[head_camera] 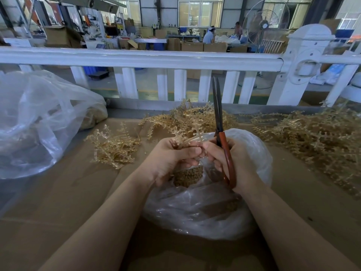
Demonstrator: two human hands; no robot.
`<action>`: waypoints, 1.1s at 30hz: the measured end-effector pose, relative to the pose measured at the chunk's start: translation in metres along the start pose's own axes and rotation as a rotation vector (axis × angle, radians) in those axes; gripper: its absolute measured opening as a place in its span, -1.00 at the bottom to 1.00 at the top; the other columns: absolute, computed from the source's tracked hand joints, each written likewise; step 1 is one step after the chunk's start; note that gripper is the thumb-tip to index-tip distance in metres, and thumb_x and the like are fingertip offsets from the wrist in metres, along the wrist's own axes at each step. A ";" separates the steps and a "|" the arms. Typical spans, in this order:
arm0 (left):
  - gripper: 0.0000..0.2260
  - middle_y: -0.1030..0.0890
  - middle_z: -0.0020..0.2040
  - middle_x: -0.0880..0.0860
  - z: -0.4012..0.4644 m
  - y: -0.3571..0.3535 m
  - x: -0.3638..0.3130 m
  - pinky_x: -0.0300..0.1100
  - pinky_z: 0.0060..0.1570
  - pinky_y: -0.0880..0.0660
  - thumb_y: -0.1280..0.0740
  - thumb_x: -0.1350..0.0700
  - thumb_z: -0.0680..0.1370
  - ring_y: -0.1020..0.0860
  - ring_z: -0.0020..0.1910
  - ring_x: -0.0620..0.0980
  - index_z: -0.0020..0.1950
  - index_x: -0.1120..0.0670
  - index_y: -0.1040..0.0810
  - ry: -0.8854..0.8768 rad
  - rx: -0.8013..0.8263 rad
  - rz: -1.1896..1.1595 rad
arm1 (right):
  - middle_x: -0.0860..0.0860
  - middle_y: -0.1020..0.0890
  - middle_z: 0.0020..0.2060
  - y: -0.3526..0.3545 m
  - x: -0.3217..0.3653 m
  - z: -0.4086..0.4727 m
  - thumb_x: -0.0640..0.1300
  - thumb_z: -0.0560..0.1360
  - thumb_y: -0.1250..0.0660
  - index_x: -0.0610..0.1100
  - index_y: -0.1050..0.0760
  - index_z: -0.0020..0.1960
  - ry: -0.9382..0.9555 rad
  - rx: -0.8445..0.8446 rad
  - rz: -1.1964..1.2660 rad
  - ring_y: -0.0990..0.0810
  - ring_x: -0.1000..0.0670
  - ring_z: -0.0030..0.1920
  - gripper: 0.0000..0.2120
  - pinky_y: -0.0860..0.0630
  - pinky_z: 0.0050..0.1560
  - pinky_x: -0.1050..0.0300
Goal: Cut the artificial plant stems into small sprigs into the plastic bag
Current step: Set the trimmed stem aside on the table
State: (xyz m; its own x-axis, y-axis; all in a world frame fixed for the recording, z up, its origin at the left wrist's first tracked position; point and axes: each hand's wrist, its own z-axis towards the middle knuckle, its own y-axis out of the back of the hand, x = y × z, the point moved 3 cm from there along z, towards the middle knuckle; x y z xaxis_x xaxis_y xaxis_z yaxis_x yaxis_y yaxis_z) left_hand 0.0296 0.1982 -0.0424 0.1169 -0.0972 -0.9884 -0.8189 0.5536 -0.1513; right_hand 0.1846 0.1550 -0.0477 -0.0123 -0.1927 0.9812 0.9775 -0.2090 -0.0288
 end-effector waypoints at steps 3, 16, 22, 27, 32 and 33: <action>-0.88 -0.67 -0.36 0.04 0.001 0.000 0.000 -0.32 -0.29 -0.56 -0.54 0.13 0.28 -0.61 -0.38 -0.11 -0.21 0.06 -0.74 -0.033 -0.008 0.052 | 0.03 -0.57 -0.46 0.000 -0.002 0.001 -0.23 0.54 -0.42 -0.10 -0.60 -0.19 0.024 -0.013 -0.059 -0.50 0.17 -0.50 -0.86 -0.41 -0.44 0.41; -0.86 -0.69 -0.26 0.08 0.003 0.003 0.003 -0.25 -0.23 -0.56 -0.52 0.16 0.31 -0.65 -0.28 -0.04 -0.15 0.12 -0.70 -0.104 -0.081 -0.079 | 0.09 -0.57 -0.48 0.002 -0.008 0.003 -0.24 0.51 -0.46 -0.11 -0.62 -0.15 0.056 -0.001 -0.102 -0.49 0.19 -0.52 -0.92 -0.38 -0.48 0.43; -0.78 -0.70 -0.20 0.13 0.004 0.003 0.005 -0.24 -0.18 -0.60 -0.54 0.24 0.27 -0.65 -0.24 -0.01 -0.10 0.18 -0.71 -0.091 -0.043 -0.020 | 0.05 -0.59 -0.45 0.003 -0.008 0.005 -0.23 0.53 -0.44 -0.12 -0.61 -0.17 0.070 -0.025 -0.093 -0.50 0.17 -0.51 -0.89 -0.40 -0.45 0.40; -0.79 -0.70 -0.20 0.10 0.006 0.005 0.004 -0.26 -0.20 -0.56 -0.53 0.21 0.31 -0.65 -0.23 -0.03 -0.07 0.16 -0.70 -0.138 -0.132 -0.137 | 0.15 -0.56 -0.49 0.004 -0.008 0.004 -0.15 0.51 -0.49 -0.11 -0.59 -0.15 0.116 -0.041 -0.098 -0.50 0.21 -0.49 -0.90 -0.38 -0.43 0.43; -0.79 -0.70 -0.19 0.05 0.006 0.011 0.001 -0.26 -0.11 -0.58 -0.48 0.19 0.36 -0.66 -0.19 -0.05 -0.02 0.14 -0.65 -0.221 -0.194 -0.290 | 0.26 -0.61 -0.32 0.005 -0.012 0.005 0.23 0.40 -0.49 0.07 -0.51 -0.12 0.165 -0.076 -0.393 -0.59 0.22 -0.27 -0.71 -0.49 -0.18 0.26; -0.81 -0.70 -0.18 0.05 0.006 0.012 0.001 -0.27 -0.10 -0.58 -0.48 0.20 0.36 -0.66 -0.18 -0.05 -0.03 0.12 -0.66 -0.229 -0.203 -0.312 | 0.29 -0.61 -0.29 0.006 -0.014 0.006 0.32 0.37 -0.47 0.11 -0.48 -0.11 0.157 -0.065 -0.449 -0.60 0.21 -0.23 -0.66 -0.50 -0.15 0.20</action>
State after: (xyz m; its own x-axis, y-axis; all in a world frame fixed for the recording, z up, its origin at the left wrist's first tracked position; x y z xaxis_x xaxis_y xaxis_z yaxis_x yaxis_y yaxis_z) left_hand 0.0234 0.2094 -0.0447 0.4790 -0.0356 -0.8771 -0.8158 0.3508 -0.4598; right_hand 0.1914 0.1623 -0.0609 -0.4671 -0.2107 0.8587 0.8529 -0.3636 0.3747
